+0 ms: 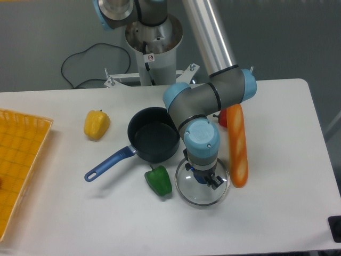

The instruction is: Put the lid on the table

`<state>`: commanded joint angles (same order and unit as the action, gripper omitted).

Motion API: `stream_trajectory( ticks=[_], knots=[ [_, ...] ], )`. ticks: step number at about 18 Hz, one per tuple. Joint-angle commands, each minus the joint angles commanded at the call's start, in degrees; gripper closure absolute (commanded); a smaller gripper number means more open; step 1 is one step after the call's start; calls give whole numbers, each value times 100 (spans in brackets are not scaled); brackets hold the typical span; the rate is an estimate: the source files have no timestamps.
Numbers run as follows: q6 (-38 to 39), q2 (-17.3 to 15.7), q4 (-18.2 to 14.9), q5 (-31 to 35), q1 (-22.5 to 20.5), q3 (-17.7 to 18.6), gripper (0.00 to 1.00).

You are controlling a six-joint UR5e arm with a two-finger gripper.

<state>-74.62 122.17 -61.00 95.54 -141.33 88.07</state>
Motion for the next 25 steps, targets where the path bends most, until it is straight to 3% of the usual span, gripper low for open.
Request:
stream_trajectory(
  ticks=[25],
  knots=[
    [9, 62, 88, 9, 18, 44, 36]
  ],
)
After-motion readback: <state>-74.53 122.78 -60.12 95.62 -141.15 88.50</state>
